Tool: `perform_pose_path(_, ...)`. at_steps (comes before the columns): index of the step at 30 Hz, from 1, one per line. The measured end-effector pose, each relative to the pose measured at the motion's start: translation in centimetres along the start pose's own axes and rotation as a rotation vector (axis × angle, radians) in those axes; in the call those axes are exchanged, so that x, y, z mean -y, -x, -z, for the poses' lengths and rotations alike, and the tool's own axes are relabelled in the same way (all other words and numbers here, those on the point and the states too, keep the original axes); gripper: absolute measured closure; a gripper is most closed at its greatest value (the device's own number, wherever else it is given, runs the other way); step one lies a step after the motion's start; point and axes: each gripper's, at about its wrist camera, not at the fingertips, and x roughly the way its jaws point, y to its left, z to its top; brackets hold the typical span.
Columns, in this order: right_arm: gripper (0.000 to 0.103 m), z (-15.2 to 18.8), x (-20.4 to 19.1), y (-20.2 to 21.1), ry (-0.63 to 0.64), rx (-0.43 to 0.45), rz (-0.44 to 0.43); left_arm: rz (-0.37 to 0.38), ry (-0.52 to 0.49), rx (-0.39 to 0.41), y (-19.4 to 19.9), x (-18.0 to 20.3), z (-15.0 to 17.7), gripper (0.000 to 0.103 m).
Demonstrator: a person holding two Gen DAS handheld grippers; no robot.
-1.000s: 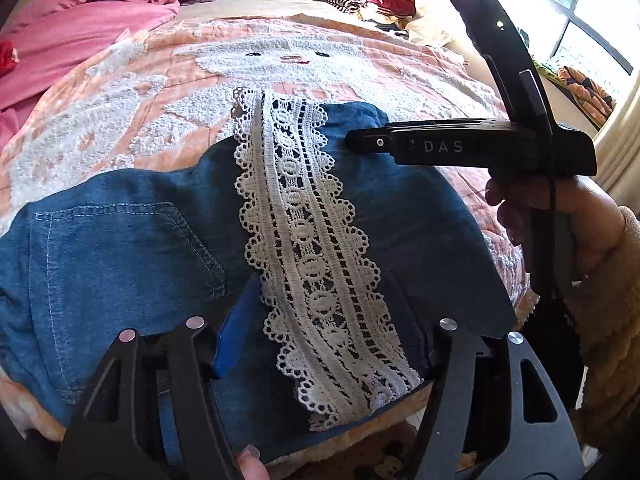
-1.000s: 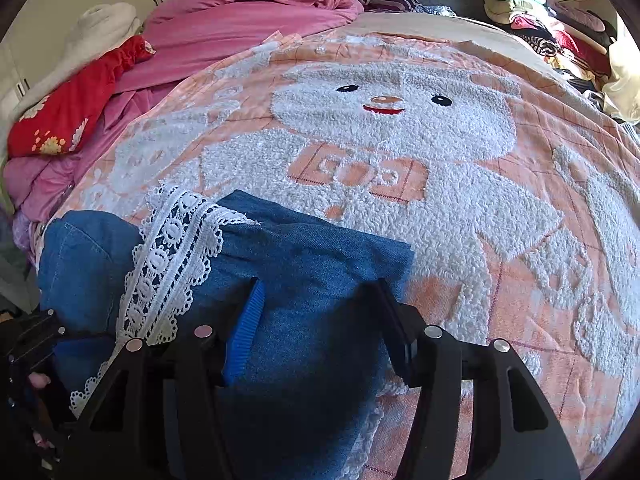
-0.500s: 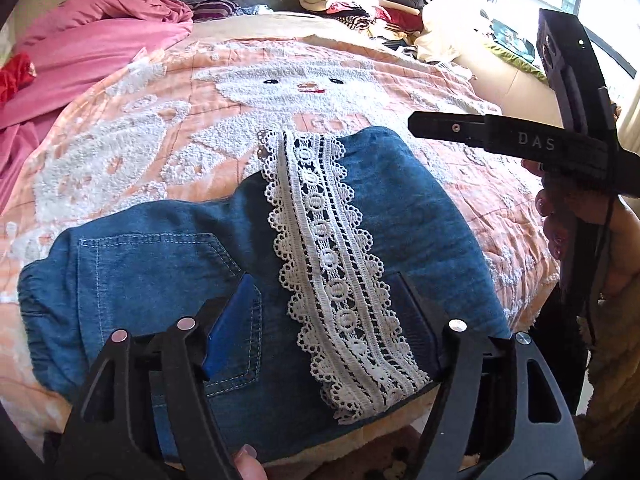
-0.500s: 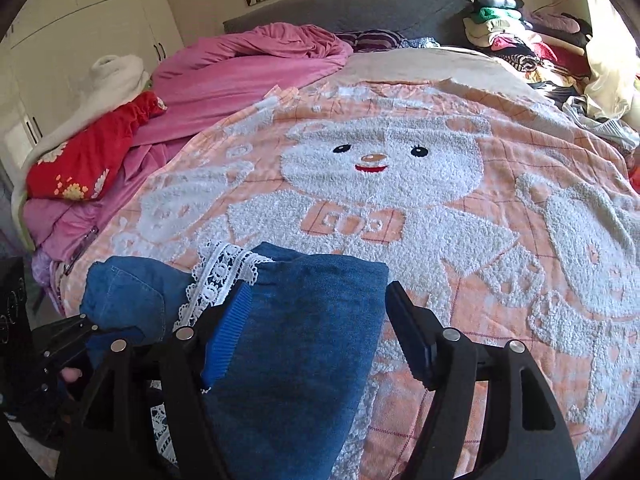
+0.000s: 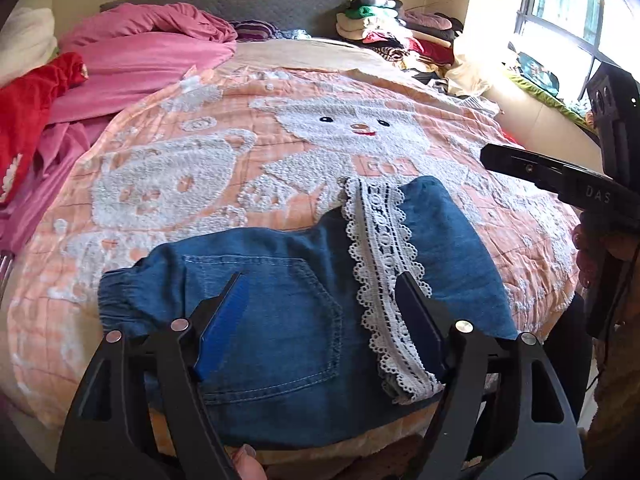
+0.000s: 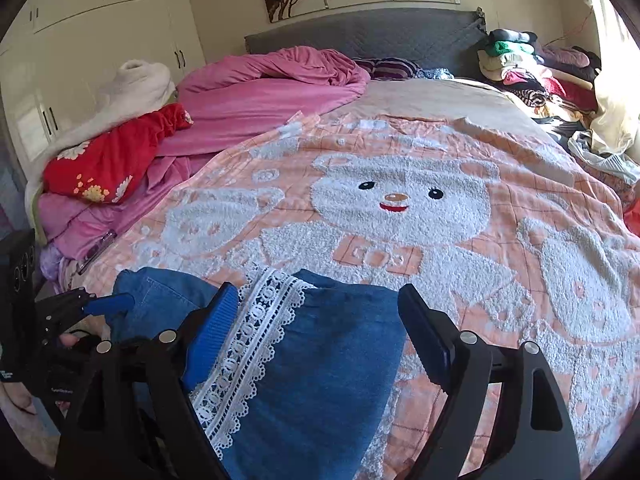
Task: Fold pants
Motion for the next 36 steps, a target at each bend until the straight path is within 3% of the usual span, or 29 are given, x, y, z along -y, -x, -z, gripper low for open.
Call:
perform_pose_path(8, 0.021, -1.5, -3.5, -0.1, 0.057, 0.022, -0.053, -0.064, 0.074, 0.022, 2.1, -3.9, 0.5, 0.031)
perform_pose_path(23, 0.021, -2.7, -10.3, -4.8, 0.199, -0.065, -0.151, -0.141, 0.195, -0.015, 3.1, -9.8, 3.8, 0.025)
perform_pose_path(28, 0.021, -2.3, -12.7, -7.1, 0.262, -0.120, -0.183, -0.121, 0.257, -0.043, 2.8, -11.5, 5.3, 0.024)
perform_pose_path(36, 0.020, -1.4, -16.9, -10.6, 0.364, -0.223, -0.257, -0.024, 0.342, -0.081, 1.4, -12.2, 7.5, 0.025)
